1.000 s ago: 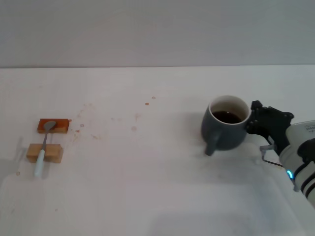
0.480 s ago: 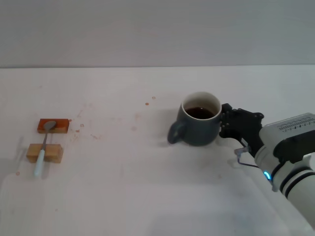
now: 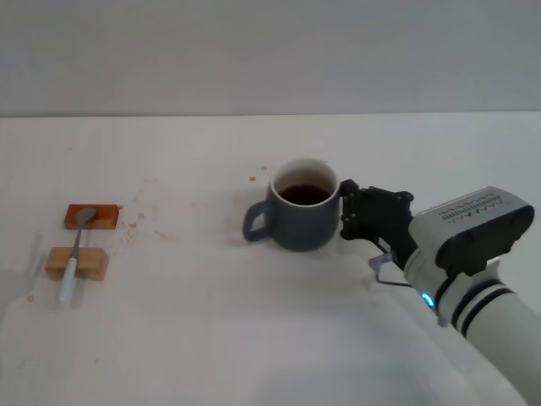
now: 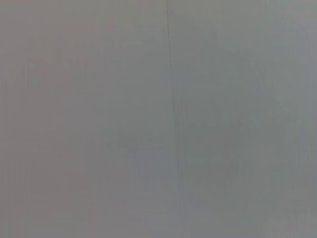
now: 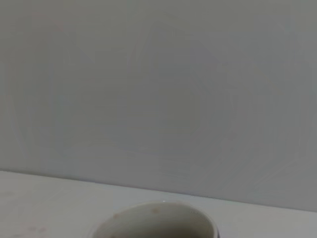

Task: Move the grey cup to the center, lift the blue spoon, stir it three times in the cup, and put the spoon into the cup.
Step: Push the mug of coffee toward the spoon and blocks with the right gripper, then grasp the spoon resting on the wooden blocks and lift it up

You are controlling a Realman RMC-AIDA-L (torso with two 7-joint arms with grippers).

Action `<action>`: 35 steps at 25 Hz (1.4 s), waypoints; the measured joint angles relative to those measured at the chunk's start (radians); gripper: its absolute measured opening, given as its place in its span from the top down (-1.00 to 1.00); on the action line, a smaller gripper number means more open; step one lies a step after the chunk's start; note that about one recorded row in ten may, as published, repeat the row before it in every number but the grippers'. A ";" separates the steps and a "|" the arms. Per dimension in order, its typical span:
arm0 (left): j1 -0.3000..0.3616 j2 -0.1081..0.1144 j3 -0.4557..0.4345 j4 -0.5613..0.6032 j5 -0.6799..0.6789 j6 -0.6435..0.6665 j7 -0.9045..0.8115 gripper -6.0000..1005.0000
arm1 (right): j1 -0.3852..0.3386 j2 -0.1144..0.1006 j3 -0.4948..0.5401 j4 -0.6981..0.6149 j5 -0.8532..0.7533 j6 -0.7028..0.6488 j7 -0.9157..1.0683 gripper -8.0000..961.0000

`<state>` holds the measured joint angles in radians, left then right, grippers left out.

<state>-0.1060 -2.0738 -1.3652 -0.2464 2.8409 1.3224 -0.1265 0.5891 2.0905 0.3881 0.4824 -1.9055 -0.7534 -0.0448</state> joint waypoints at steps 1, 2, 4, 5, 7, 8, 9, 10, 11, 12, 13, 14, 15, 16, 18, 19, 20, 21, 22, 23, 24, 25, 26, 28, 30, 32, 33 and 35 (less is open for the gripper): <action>0.000 0.000 0.000 0.000 0.000 0.000 0.000 -0.59 | 0.003 0.000 -0.006 0.007 0.000 0.001 0.000 0.99; 0.000 0.000 0.000 0.000 0.000 0.000 0.000 -0.59 | 0.005 0.000 -0.011 0.012 0.000 0.002 0.000 0.99; 0.000 0.000 0.000 0.000 0.000 0.000 0.000 -0.59 | 0.009 0.000 -0.023 0.022 -0.001 0.004 0.000 0.99; 0.000 0.000 0.000 -0.001 0.000 0.000 0.000 -0.59 | 0.011 0.000 -0.029 0.027 -0.002 0.006 0.000 0.99; 0.000 0.000 0.000 -0.001 0.000 0.000 -0.001 -0.59 | 0.016 0.000 -0.039 0.035 -0.002 0.010 0.000 0.99; 0.000 0.000 0.000 -0.001 0.000 0.000 -0.001 -0.59 | 0.017 0.000 -0.044 0.038 -0.003 0.011 0.000 0.99; 0.000 0.000 0.000 -0.001 0.000 0.000 -0.001 -0.59 | 0.018 0.000 -0.049 0.042 -0.003 0.012 0.000 0.99; 0.000 0.000 0.000 -0.001 0.000 0.000 -0.001 -0.59 | 0.019 0.000 -0.052 0.044 -0.004 0.012 0.000 0.99; 0.000 0.000 0.000 -0.001 0.000 0.000 -0.001 -0.59 | 0.020 0.000 -0.056 0.048 -0.004 0.012 0.000 0.99; 0.000 0.000 0.000 -0.001 0.000 0.000 -0.001 -0.59 | 0.021 0.000 -0.058 0.051 -0.004 0.013 0.000 0.99; 0.000 0.000 0.000 -0.001 0.000 0.000 -0.001 -0.59 | 0.021 0.001 -0.059 0.052 -0.006 0.013 0.000 0.99; 0.000 0.000 0.000 -0.001 0.000 0.001 -0.001 -0.59 | 0.021 0.001 -0.059 0.053 -0.010 0.013 0.000 0.99; 0.000 0.000 0.000 -0.001 0.000 0.001 -0.001 -0.59 | 0.021 0.001 -0.060 0.054 -0.016 0.013 0.000 0.99; 0.000 0.000 0.000 -0.001 0.000 0.001 -0.001 -0.59 | 0.022 0.001 -0.060 0.055 -0.022 0.013 0.000 0.99; 0.000 0.000 0.000 -0.001 0.000 0.001 -0.001 -0.59 | 0.021 0.002 -0.060 0.057 -0.036 0.013 0.000 0.99; 0.000 0.000 0.000 -0.001 0.000 0.001 -0.001 -0.59 | 0.020 0.002 -0.060 0.057 -0.040 0.013 0.000 0.99; 0.000 0.000 0.000 -0.001 0.000 0.002 -0.001 -0.59 | 0.016 0.002 -0.057 0.055 -0.043 0.012 0.000 0.99; 0.000 0.000 0.000 -0.001 0.000 0.001 -0.001 -0.59 | 0.009 0.002 -0.050 0.041 -0.043 0.000 0.000 0.99; 0.001 0.000 0.000 -0.001 0.000 0.002 -0.001 -0.59 | 0.009 0.002 -0.050 0.041 -0.043 0.000 0.000 0.99; 0.001 0.000 0.000 -0.001 0.000 0.002 -0.001 -0.59 | 0.002 0.002 -0.046 0.025 -0.042 -0.015 0.000 0.99; 0.001 0.000 0.000 -0.001 0.000 0.002 -0.001 -0.59 | -0.003 0.002 -0.042 0.012 -0.040 -0.030 0.000 0.99; 0.002 0.000 0.000 0.000 0.000 0.002 -0.001 -0.59 | -0.011 0.002 -0.036 -0.005 -0.038 -0.049 0.000 0.99; 0.002 0.000 0.000 -0.001 0.001 0.002 -0.001 -0.59 | -0.022 0.001 -0.027 -0.022 -0.037 -0.071 0.000 0.99; 0.003 0.000 0.003 0.000 0.001 0.004 -0.001 -0.59 | -0.050 -0.001 -0.006 -0.050 -0.035 -0.112 0.000 0.99; 0.007 0.000 0.021 -0.001 0.002 0.011 -0.008 -0.59 | -0.082 -0.005 0.028 -0.069 -0.034 -0.149 0.000 0.99; 0.017 0.000 0.054 -0.001 0.002 0.029 -0.035 -0.59 | -0.123 -0.007 0.076 -0.101 -0.033 -0.189 0.000 0.99; 0.025 0.000 0.078 -0.001 0.001 0.043 -0.057 -0.59 | -0.123 -0.007 0.076 -0.101 -0.033 -0.189 0.000 0.99; 0.028 0.000 0.086 -0.001 0.002 0.048 -0.064 -0.59 | -0.145 -0.007 0.105 -0.121 -0.032 -0.202 0.000 0.99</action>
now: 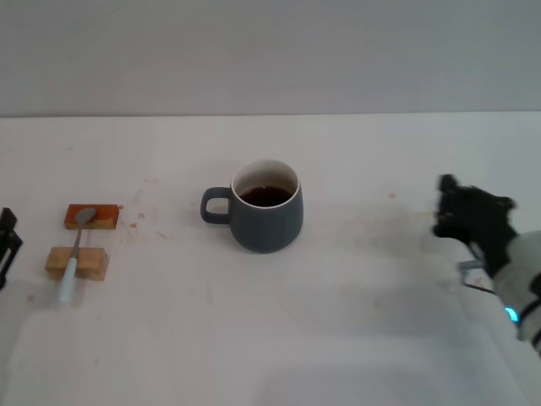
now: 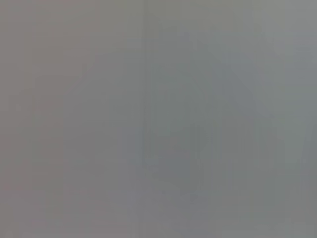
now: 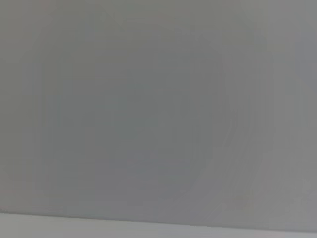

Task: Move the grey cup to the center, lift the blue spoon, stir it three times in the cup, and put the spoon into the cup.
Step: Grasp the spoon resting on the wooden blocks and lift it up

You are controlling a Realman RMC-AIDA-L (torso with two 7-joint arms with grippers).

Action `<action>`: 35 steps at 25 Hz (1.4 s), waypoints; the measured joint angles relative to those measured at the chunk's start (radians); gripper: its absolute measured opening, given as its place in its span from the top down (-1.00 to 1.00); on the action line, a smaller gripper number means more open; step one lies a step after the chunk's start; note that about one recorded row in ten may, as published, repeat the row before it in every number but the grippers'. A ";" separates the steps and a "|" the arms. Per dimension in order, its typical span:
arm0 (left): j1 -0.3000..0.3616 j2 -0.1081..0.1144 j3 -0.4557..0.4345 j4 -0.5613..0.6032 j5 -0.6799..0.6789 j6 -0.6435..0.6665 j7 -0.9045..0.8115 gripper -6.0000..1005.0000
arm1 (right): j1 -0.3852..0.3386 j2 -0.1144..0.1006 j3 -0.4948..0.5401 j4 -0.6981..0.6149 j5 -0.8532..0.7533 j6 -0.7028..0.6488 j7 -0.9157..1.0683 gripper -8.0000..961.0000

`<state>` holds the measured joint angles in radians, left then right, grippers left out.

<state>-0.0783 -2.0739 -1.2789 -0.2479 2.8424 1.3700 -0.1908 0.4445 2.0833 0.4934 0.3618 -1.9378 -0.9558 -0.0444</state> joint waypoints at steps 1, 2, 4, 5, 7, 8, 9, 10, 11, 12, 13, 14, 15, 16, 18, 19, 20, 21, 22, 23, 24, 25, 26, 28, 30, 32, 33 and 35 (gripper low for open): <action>0.010 0.000 0.030 -0.002 0.000 0.014 -0.015 -0.59 | -0.020 0.000 0.030 -0.013 0.001 -0.005 0.000 0.99; 0.017 0.000 0.052 -0.007 0.000 0.018 -0.018 -0.59 | -0.031 -0.001 0.047 -0.020 0.001 -0.009 0.000 0.99; 0.038 0.000 0.109 -0.020 -0.001 0.019 -0.018 -0.59 | -0.039 -0.001 0.057 -0.025 0.001 -0.016 0.000 0.99; 0.041 0.000 0.120 -0.022 -0.001 0.018 -0.018 -0.59 | -0.048 -0.001 0.068 -0.033 0.001 -0.026 0.000 0.99; 0.047 -0.002 0.160 -0.019 -0.001 -0.002 -0.018 -0.59 | -0.068 -0.001 0.085 -0.059 0.003 -0.069 0.000 0.99; 0.047 -0.002 0.160 -0.019 -0.001 -0.002 -0.018 -0.59 | -0.068 -0.001 0.085 -0.059 0.003 -0.069 0.000 0.99; 0.048 -0.002 0.169 -0.017 -0.001 -0.009 -0.018 -0.59 | -0.080 -0.001 0.087 -0.063 0.013 -0.095 0.000 0.99; 0.048 -0.003 0.177 -0.016 -0.001 -0.015 -0.018 -0.59 | -0.080 -0.001 0.087 -0.063 0.013 -0.095 0.000 0.99; 0.051 -0.003 0.192 -0.016 -0.001 -0.029 -0.019 -0.59 | -0.086 -0.002 0.088 -0.065 0.023 -0.110 0.000 0.99; 0.054 -0.003 0.207 -0.020 -0.001 -0.037 -0.019 -0.59 | -0.093 -0.003 0.093 -0.067 0.037 -0.123 0.000 0.99; 0.054 -0.003 0.207 -0.020 -0.001 -0.037 -0.019 -0.59 | -0.095 -0.003 0.095 -0.068 0.040 -0.126 0.000 0.99; 0.056 -0.003 0.217 -0.022 -0.001 -0.041 -0.020 -0.59 | -0.096 -0.003 0.098 -0.069 0.041 -0.126 0.000 0.99; 0.059 -0.004 0.232 -0.023 -0.001 -0.043 -0.020 -0.59 | -0.097 -0.003 0.100 -0.069 0.041 -0.126 0.000 0.99; 0.059 -0.004 0.236 -0.023 -0.001 -0.044 -0.020 -0.59 | -0.097 -0.003 0.100 -0.069 0.041 -0.126 0.000 0.99; 0.060 -0.005 0.239 -0.023 -0.001 -0.047 -0.020 -0.59 | -0.097 -0.003 0.100 -0.069 0.041 -0.124 0.000 0.99; 0.059 -0.005 0.242 -0.024 -0.002 -0.058 -0.019 -0.59 | -0.097 -0.003 0.100 -0.069 0.042 -0.123 0.000 0.99; 0.059 -0.005 0.242 -0.024 -0.002 -0.058 -0.019 -0.59 | -0.097 -0.003 0.100 -0.069 0.042 -0.123 0.000 0.99; 0.059 -0.005 0.242 -0.024 -0.001 -0.064 -0.020 -0.59 | -0.097 -0.002 0.100 -0.069 0.042 -0.122 0.000 0.99; 0.058 -0.005 0.242 -0.024 -0.001 -0.073 -0.020 -0.59 | -0.097 -0.002 0.100 -0.068 0.042 -0.122 0.001 0.99; 0.056 -0.005 0.242 -0.024 -0.001 -0.085 -0.019 -0.59 | -0.097 -0.002 0.100 -0.068 0.042 -0.122 0.001 0.99; 0.052 -0.005 0.243 -0.024 -0.001 -0.114 -0.019 -0.59 | -0.097 -0.002 0.100 -0.066 0.042 -0.122 0.001 0.99; 0.052 -0.005 0.243 -0.024 -0.001 -0.114 -0.019 -0.59 | -0.096 -0.002 0.100 -0.066 0.042 -0.122 0.001 0.99; 0.050 -0.005 0.243 -0.024 -0.001 -0.124 -0.019 -0.59 | -0.095 -0.002 0.100 -0.065 0.042 -0.121 0.001 0.99; 0.047 -0.005 0.243 -0.024 -0.002 -0.143 -0.019 -0.59 | -0.093 -0.002 0.100 -0.064 0.042 -0.121 0.001 0.99; 0.044 -0.005 0.243 -0.025 -0.004 -0.156 -0.019 -0.59 | -0.092 -0.002 0.100 -0.064 0.042 -0.121 0.001 0.99; 0.040 -0.005 0.243 -0.025 -0.010 -0.177 -0.019 -0.58 | -0.090 -0.002 0.100 -0.063 0.042 -0.121 0.001 0.99; 0.040 -0.005 0.243 -0.025 -0.010 -0.177 -0.019 -0.58 | -0.090 -0.002 0.100 -0.063 0.042 -0.121 0.001 0.99; 0.038 -0.005 0.244 -0.025 -0.012 -0.182 -0.019 -0.58 | -0.090 -0.002 0.100 -0.063 0.042 -0.121 0.002 0.99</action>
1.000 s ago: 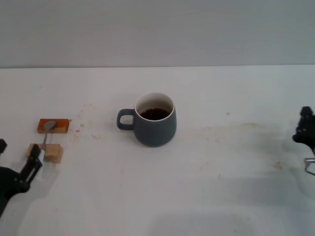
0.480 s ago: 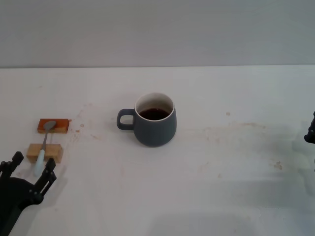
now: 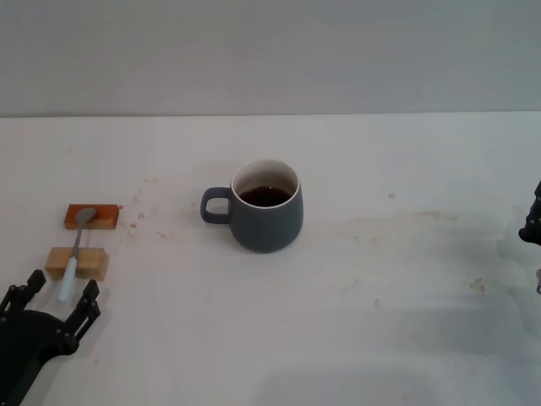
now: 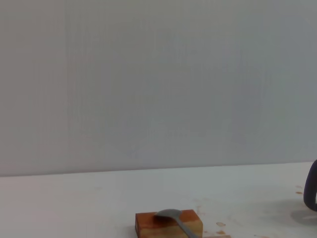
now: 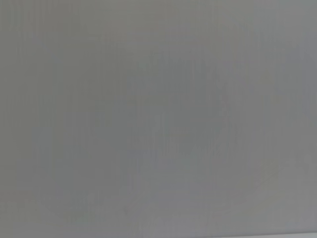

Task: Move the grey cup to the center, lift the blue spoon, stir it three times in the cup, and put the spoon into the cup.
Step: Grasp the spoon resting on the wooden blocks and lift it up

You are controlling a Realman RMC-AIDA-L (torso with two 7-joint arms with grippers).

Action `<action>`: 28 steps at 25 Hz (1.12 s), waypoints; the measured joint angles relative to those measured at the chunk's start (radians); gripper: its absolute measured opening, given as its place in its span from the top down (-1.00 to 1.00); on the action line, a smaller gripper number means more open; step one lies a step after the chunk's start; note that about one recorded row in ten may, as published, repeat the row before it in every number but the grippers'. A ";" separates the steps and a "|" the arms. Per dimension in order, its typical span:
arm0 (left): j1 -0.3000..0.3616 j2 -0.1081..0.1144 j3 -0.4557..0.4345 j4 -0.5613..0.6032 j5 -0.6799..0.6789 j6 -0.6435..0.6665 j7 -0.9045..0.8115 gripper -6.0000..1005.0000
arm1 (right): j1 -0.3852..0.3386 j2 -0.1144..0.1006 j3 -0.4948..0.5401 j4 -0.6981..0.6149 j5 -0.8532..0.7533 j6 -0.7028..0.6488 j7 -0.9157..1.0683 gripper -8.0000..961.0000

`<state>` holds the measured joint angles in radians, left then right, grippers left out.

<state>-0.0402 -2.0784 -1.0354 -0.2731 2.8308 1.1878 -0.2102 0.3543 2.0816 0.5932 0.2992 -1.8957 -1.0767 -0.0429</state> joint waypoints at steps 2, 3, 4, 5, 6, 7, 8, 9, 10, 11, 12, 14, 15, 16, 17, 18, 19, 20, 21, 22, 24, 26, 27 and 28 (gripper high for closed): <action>-0.003 0.000 0.000 0.000 0.000 -0.009 0.000 -0.58 | 0.000 0.001 -0.002 0.000 0.000 0.000 0.000 0.99; -0.003 0.000 0.000 0.000 0.000 -0.009 0.000 -0.58 | 0.000 0.001 -0.002 0.000 0.000 0.000 0.000 0.99; -0.004 0.000 0.000 0.000 -0.001 -0.013 0.000 -0.58 | 0.000 0.001 -0.002 0.000 0.000 0.000 0.000 0.99; -0.006 0.000 0.000 0.000 -0.001 -0.017 0.000 -0.58 | 0.000 0.001 -0.003 0.001 0.000 0.000 0.000 0.99; -0.006 0.000 0.000 0.000 -0.001 -0.017 0.000 -0.58 | 0.000 0.001 -0.003 0.001 0.000 0.000 0.000 0.99; -0.007 0.000 0.000 0.000 -0.001 -0.017 0.000 -0.58 | 0.000 0.001 -0.003 0.001 0.000 0.000 0.000 0.99; -0.007 0.000 0.000 0.000 -0.001 -0.017 0.000 -0.58 | 0.000 0.001 -0.003 0.001 0.000 0.000 0.000 0.99; -0.007 0.000 0.000 0.000 -0.001 -0.017 0.001 -0.58 | 0.000 0.001 -0.003 0.001 0.000 0.000 0.000 0.99; -0.007 0.000 0.000 0.000 -0.001 -0.017 0.001 -0.58 | 0.000 0.001 -0.003 0.001 0.000 0.000 0.000 0.99; -0.007 0.000 0.000 0.000 -0.001 -0.017 0.002 -0.58 | 0.000 0.002 -0.003 0.001 0.000 0.000 0.000 0.99; -0.007 0.000 0.000 0.000 -0.001 -0.017 0.003 -0.58 | -0.001 0.001 -0.004 0.001 0.000 0.000 0.000 0.99; -0.009 0.000 0.000 0.000 -0.001 -0.017 0.005 -0.58 | -0.001 0.002 -0.004 0.001 0.000 0.000 0.000 0.99; -0.010 0.000 0.000 0.000 -0.001 -0.017 0.006 -0.58 | -0.001 0.002 -0.006 0.001 0.000 0.000 0.000 0.99; -0.010 0.000 0.000 0.000 -0.001 -0.017 0.006 -0.58 | -0.001 0.002 -0.006 0.001 0.000 0.000 0.000 0.99; -0.013 0.000 0.000 0.000 -0.001 -0.019 0.006 -0.58 | -0.001 0.002 -0.006 0.002 0.000 0.000 0.000 0.99; -0.015 0.001 0.000 0.000 -0.001 -0.021 0.005 -0.58 | -0.001 0.002 -0.006 0.002 0.000 0.000 0.000 0.99; -0.015 0.001 0.000 0.000 -0.001 -0.021 0.005 -0.58 | -0.001 0.002 -0.006 0.001 0.000 0.000 0.000 0.99; -0.016 0.001 0.000 0.000 -0.001 -0.022 0.004 -0.58 | -0.002 0.002 -0.006 0.002 0.000 0.000 0.000 0.99; -0.016 0.001 0.000 0.000 -0.001 -0.023 0.003 -0.58 | -0.002 0.002 -0.006 0.002 0.000 0.000 0.000 0.99; -0.017 0.002 0.000 0.000 -0.001 -0.023 0.002 -0.58 | -0.002 0.002 -0.006 0.001 0.000 0.000 0.000 0.99; -0.017 0.002 0.000 0.000 -0.001 -0.026 0.002 -0.58 | -0.002 0.002 -0.006 0.002 0.000 0.000 0.000 0.99; -0.017 0.002 0.000 0.000 -0.001 -0.028 0.002 -0.47 | -0.003 0.002 -0.006 0.002 0.000 0.000 0.000 0.99; -0.017 0.002 0.000 0.000 -0.001 -0.029 0.001 -0.41 | -0.003 0.002 -0.005 0.002 0.000 0.000 0.000 0.99; -0.017 0.002 0.000 0.000 -0.001 -0.030 0.001 -0.36 | -0.003 0.002 -0.005 0.002 0.000 0.000 0.000 0.99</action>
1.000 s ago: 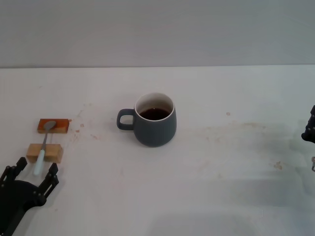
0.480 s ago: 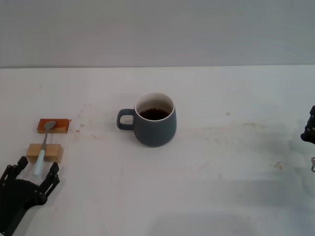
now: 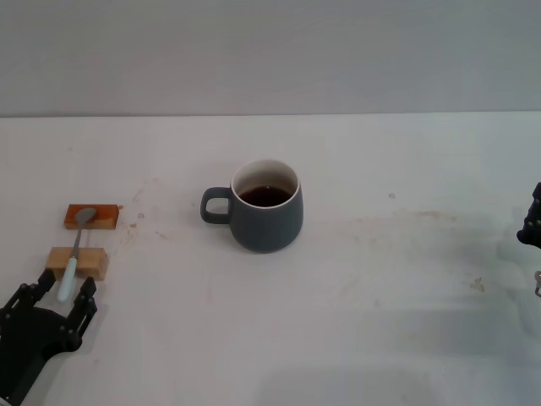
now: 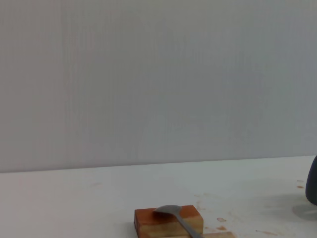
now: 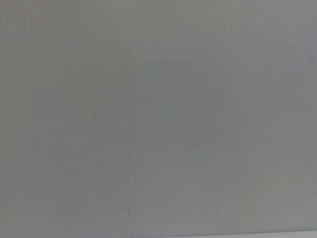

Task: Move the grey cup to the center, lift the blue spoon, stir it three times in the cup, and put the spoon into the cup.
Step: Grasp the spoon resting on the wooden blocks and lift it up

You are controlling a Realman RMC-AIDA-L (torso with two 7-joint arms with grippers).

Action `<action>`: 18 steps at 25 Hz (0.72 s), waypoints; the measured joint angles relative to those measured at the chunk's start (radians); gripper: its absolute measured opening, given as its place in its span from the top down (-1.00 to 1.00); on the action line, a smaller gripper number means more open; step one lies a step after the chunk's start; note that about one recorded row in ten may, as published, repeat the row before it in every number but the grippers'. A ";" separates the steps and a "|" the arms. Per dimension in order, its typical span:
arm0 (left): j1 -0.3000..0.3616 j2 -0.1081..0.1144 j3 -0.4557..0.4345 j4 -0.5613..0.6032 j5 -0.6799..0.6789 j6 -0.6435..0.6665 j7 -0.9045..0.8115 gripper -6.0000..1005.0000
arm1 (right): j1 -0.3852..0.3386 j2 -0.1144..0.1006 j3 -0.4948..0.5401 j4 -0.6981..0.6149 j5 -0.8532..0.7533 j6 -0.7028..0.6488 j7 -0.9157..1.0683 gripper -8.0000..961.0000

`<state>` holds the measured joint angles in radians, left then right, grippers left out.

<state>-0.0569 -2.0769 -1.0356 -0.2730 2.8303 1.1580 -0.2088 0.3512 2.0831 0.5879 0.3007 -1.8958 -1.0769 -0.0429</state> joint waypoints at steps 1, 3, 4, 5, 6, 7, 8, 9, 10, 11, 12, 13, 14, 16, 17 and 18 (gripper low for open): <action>0.000 0.000 0.000 0.000 0.000 0.000 0.000 -0.30 | 0.000 0.000 0.000 0.000 0.000 0.000 0.000 0.99; -0.001 0.000 0.000 0.000 0.000 -0.001 0.000 -0.23 | 0.000 0.000 0.000 0.000 0.000 0.000 0.000 0.99; -0.001 0.000 0.000 0.000 0.000 -0.001 0.000 -0.22 | 0.000 0.000 -0.001 0.000 0.000 0.000 0.000 0.99; -0.001 0.000 0.000 0.000 0.000 -0.001 0.000 -0.20 | 0.000 0.000 -0.001 0.000 0.000 0.000 0.000 0.99; -0.001 0.000 0.000 0.000 0.000 -0.001 0.000 -0.18 | 0.000 0.000 -0.001 0.000 0.000 0.000 0.000 0.99; -0.001 0.000 0.000 0.000 0.000 -0.002 -0.001 -0.17 | 0.000 0.000 -0.002 0.000 0.000 0.000 0.000 0.99; -0.001 0.000 0.000 0.000 0.000 -0.002 -0.001 -0.02 | 0.000 0.000 -0.002 0.000 0.000 0.000 0.000 0.99; -0.002 0.000 0.000 0.000 0.000 -0.002 -0.001 0.12 | 0.000 0.000 -0.002 0.000 0.000 0.000 0.000 0.99; -0.002 0.000 0.000 0.000 0.000 -0.002 -0.001 0.12 | 0.000 0.000 -0.002 0.000 0.000 0.000 0.000 0.99; -0.002 0.000 0.000 0.000 0.000 -0.002 -0.001 0.12 | 0.000 0.000 -0.001 0.000 0.000 0.000 0.000 0.99; -0.003 0.000 0.000 0.000 0.000 -0.002 -0.001 0.12 | 0.000 0.000 -0.001 0.000 0.000 0.000 0.000 0.99; -0.003 0.000 0.000 0.000 0.000 -0.003 -0.001 0.12 | -0.001 0.000 -0.001 0.000 0.000 0.000 0.000 0.99; -0.006 -0.001 -0.001 0.001 0.000 -0.003 0.008 0.11 | -0.001 0.000 -0.001 0.000 0.000 -0.001 0.000 0.99; -0.009 -0.001 -0.002 0.002 0.000 -0.004 0.016 0.11 | -0.001 0.000 0.000 0.000 0.000 -0.001 0.000 0.99; -0.011 -0.001 -0.004 0.002 0.000 -0.007 0.024 0.11 | -0.001 0.000 0.000 0.000 0.000 -0.002 0.000 0.99; -0.014 -0.002 -0.006 0.002 0.000 -0.012 0.030 0.11 | -0.001 0.000 0.000 0.000 0.000 -0.003 0.000 0.99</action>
<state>-0.0705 -2.0786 -1.0413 -0.2706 2.8304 1.1465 -0.1788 0.3498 2.0831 0.5877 0.3007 -1.8959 -1.0794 -0.0429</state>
